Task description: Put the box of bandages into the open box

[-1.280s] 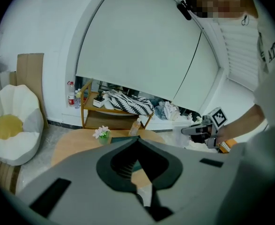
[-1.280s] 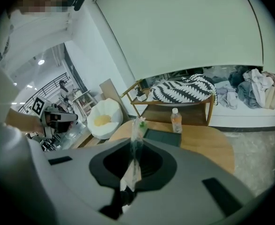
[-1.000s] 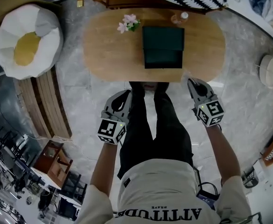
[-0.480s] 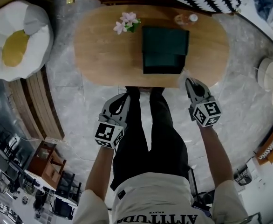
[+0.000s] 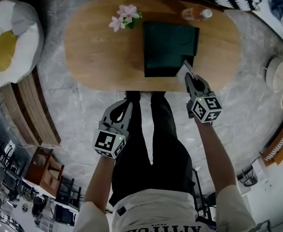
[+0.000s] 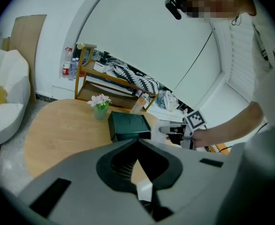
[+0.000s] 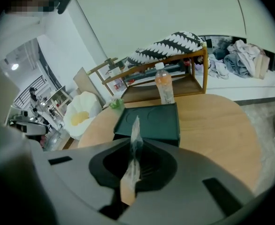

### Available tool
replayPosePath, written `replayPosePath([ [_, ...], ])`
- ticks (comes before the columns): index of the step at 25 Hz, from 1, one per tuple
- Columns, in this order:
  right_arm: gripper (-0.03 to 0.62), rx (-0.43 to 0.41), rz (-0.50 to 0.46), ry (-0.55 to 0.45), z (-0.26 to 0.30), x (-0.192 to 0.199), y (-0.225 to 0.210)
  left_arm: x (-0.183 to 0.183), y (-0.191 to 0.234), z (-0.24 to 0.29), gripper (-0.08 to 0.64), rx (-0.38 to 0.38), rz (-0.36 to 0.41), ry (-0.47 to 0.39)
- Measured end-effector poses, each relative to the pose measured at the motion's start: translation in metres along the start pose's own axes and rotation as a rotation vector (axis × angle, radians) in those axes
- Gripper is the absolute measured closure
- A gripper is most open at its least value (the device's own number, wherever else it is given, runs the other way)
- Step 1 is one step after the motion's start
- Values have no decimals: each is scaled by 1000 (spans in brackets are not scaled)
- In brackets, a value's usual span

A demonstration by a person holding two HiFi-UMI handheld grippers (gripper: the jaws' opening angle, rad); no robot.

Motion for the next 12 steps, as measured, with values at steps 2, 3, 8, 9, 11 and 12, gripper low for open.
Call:
replayPosePath([
  [2,563,17,23,-3,11,6,-4,7,2,4,538,2,-13,5],
  [3,563,26,28,-2,16,10,-6,10,2,5,538,3,-20,7],
  [8,563,84,29,19,37,28,-15,21,4,10,538,12,-40,9],
  [9,563,94,42,21,41,32,-17,23,5,11,538,13,-45,11],
  [11,563,109,99,19,47,37,-22,28,9,12,538,11,-53,14],
  [12,563,119,133,20,50,39,-26,30,11,13,538,10,-57,15],
])
Point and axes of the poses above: the fingertips, and each gripper's own axes: z forward along the fingers, y to its left, x out of its underside, the point moved 3 cm from there along -z, backward along the fingers, and after that the axes turned 7 degrees about z, right-handed, at the moved point
